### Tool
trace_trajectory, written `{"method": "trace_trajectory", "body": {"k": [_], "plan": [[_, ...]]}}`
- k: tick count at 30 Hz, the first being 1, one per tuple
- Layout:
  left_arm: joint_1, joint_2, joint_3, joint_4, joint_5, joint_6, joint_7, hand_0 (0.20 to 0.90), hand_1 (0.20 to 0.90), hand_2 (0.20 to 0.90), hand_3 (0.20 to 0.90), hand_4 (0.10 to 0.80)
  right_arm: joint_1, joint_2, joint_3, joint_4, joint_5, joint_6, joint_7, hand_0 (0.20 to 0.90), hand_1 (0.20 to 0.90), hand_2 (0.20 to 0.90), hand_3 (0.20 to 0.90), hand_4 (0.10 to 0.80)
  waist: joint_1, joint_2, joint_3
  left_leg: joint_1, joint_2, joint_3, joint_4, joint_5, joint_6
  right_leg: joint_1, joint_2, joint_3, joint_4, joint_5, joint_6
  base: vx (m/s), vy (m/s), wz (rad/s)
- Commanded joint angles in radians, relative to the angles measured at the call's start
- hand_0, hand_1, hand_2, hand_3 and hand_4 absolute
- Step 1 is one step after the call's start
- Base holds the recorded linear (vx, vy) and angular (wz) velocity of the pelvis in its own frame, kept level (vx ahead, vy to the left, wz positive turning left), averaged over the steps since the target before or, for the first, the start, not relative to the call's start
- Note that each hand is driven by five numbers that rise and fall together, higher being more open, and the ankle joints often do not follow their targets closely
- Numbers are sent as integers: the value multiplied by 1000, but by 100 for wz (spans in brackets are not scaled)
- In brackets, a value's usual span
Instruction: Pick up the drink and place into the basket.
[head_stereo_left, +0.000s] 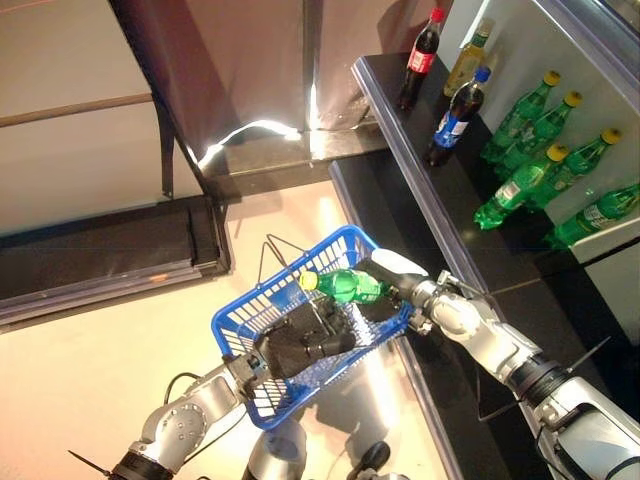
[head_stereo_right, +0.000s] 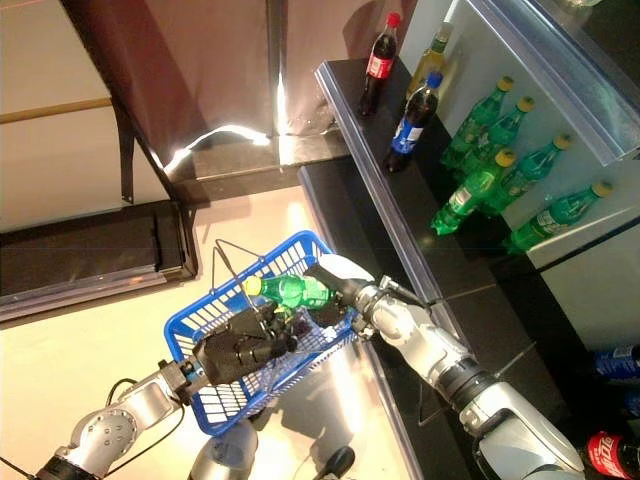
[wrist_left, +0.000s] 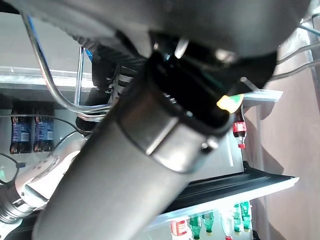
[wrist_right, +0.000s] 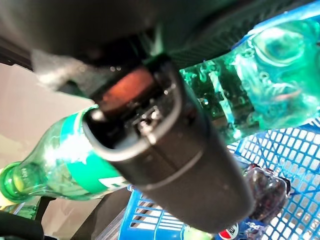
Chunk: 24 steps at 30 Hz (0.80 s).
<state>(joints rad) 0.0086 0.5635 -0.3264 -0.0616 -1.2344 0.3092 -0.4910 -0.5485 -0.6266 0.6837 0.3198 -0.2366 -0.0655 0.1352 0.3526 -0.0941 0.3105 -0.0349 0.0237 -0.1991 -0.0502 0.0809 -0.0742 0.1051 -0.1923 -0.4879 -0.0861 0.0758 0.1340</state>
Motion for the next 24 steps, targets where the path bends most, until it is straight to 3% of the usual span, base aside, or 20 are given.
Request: {"method": "trace_trajectory", "body": {"k": [1, 6, 11, 24], "plan": [[-341, -216, -145, -470, -97, -151, -343, 300, 300, 300, 200, 100, -87, 109, 250, -172, -93, -131, 57, 300, 300, 300, 200, 100, -3, -5, -263, -20, -22, 9, -37, 48, 9, 73, 5, -6, 23, -38, 0, 0, 0, 0], [-330, -212, -146, -468, -97, -158, -355, 300, 300, 300, 200, 100, -34, 127, 188, -191, 217, -89, 48, 300, 300, 300, 200, 100, -5, -1, -263, -20, -23, 5, -37, 51, 8, 71, 6, -7, 23, -34, 0, 0, 0, 0], [-309, -208, -105, -460, -116, -137, -386, 300, 300, 300, 200, 100, 56, 182, 59, -160, 477, -127, 81, 300, 300, 300, 200, 100, -10, 11, -268, -19, -24, 7, -37, 50, 12, 71, 5, -9, 26, -36, -2, 0, 0, 0], [-313, -222, -76, -450, -125, -130, -365, 300, 300, 300, 200, 100, 128, 245, -35, -154, 652, -162, 118, 300, 300, 300, 200, 100, -35, 31, -288, -7, -18, 33, -37, 44, 16, 69, -1, -6, 29, -39, -2, 0, 0, 0]]}}
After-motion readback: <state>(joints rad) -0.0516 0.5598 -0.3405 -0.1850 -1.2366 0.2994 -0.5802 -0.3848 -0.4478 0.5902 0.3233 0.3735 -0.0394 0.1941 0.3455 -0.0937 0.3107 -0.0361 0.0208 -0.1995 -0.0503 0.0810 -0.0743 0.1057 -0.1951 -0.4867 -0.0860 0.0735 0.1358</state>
